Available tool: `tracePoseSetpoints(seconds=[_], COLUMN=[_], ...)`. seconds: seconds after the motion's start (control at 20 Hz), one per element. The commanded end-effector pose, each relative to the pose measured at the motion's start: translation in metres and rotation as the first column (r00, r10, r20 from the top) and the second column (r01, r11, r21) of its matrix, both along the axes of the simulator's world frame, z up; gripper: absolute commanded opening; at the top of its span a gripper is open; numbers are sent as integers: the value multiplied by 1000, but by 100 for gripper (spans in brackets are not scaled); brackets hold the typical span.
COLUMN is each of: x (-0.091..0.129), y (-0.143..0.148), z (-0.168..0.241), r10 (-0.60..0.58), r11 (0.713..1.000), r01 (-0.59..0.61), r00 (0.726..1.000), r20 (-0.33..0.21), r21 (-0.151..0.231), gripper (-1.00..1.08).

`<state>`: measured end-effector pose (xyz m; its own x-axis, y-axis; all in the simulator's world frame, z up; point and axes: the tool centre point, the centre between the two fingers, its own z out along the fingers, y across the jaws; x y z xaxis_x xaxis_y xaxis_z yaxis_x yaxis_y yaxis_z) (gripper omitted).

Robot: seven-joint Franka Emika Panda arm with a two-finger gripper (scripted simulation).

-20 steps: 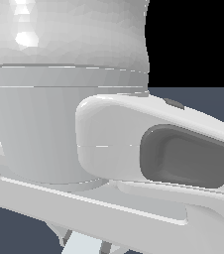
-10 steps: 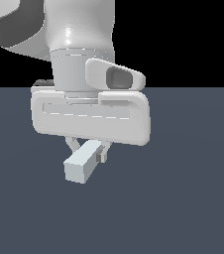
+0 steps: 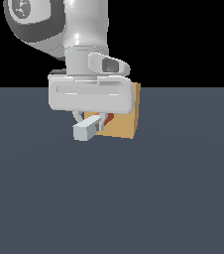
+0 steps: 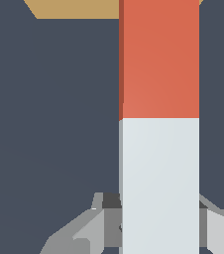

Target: Insert the peg into the horizontal hole in a box.

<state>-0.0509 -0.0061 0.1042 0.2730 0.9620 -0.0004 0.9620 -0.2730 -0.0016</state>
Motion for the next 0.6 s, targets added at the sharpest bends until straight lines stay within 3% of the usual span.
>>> tracePoseSetpoints(seconds=[0.0,0.55], x=[-1,-1], y=[14,30], z=[5,10], r10=[-3,-4], r11=[1000,1000], r01=[3,4], r00=[1000,1000], r20=[2,2], r21=[0,0], gripper=[-100,-100])
